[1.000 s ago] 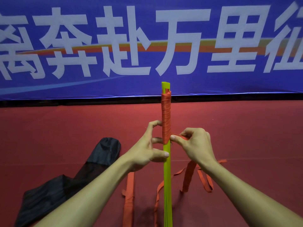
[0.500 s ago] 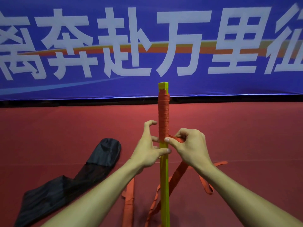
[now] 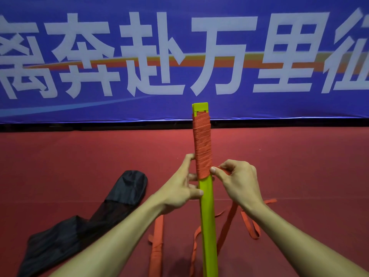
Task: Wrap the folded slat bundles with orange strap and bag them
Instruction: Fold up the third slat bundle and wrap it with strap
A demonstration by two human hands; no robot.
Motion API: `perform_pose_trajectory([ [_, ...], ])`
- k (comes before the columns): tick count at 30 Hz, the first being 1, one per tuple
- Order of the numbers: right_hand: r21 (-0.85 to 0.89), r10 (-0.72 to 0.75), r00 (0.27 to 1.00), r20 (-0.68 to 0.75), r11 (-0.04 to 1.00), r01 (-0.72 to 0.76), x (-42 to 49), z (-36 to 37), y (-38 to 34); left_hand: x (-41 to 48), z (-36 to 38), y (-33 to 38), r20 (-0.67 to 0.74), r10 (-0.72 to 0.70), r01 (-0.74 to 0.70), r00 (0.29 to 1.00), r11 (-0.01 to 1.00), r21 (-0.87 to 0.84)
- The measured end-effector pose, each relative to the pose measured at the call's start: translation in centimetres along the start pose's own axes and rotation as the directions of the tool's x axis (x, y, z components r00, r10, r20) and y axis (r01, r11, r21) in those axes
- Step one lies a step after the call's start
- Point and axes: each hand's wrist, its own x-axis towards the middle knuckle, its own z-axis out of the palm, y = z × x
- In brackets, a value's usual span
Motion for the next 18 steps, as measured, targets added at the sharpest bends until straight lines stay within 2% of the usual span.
perform_pose_trajectory([
  [3, 0.022, 0.030, 1.000, 0.002, 0.999, -0.030, 0.0, 0.0, 0.0, -0.1, -0.2, -0.1, 0.013, -0.005, 0.006, 1.000, 0.999, -0.036],
  [10, 0.015, 0.049, 0.998, 0.040, 0.999, -0.050, 0.1, 0.2, -0.1, 0.0, 0.1, 0.0, -0.077, -0.017, 0.014, 0.997, 0.999, -0.029],
  [18, 0.018, -0.012, 0.993, 0.115, 1.000, 0.010, -0.4, 0.2, -1.3, 0.5, 0.8, -0.1, -0.220, -0.014, 0.015, 0.975, 1.000, 0.000],
])
